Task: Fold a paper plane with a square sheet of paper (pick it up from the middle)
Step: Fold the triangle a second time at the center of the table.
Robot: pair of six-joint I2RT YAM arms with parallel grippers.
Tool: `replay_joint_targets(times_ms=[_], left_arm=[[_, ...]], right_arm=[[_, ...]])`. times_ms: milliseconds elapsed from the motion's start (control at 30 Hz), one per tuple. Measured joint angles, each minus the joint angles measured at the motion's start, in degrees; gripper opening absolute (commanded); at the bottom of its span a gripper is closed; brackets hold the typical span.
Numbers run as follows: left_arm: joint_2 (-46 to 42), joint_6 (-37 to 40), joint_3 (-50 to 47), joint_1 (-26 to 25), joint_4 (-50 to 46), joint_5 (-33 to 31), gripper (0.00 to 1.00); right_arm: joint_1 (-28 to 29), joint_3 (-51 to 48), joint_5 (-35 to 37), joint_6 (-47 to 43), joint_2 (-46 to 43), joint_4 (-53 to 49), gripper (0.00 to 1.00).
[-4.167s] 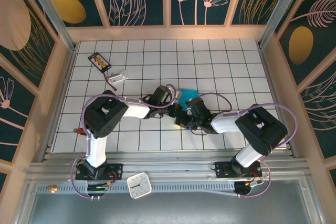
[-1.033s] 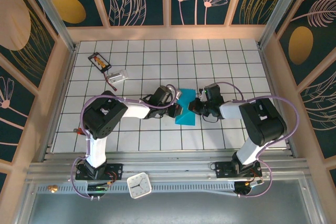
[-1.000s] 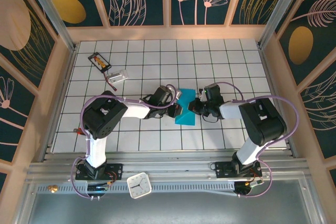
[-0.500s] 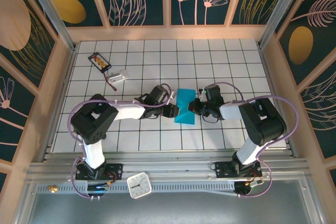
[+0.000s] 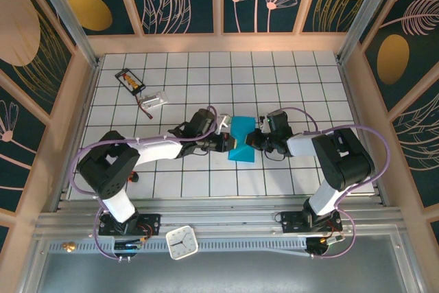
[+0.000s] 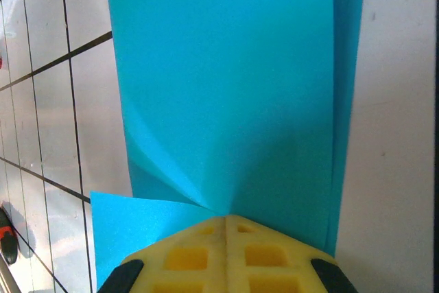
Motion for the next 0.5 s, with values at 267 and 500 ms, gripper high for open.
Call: replay_joint_targets(times_ms=[267, 500], left_arm=[[8.1, 0.8, 6.1, -0.9, -1.5, 2.5, 0.0], [10.6, 3.1, 8.0, -1.2, -4.4, 2.5, 0.0]], right_arm=[[0.0, 0.0, 0.0, 0.0, 0.0, 0.0, 0.0], [0.0, 0.0, -0.1, 0.0, 0.1, 0.0, 0.0]])
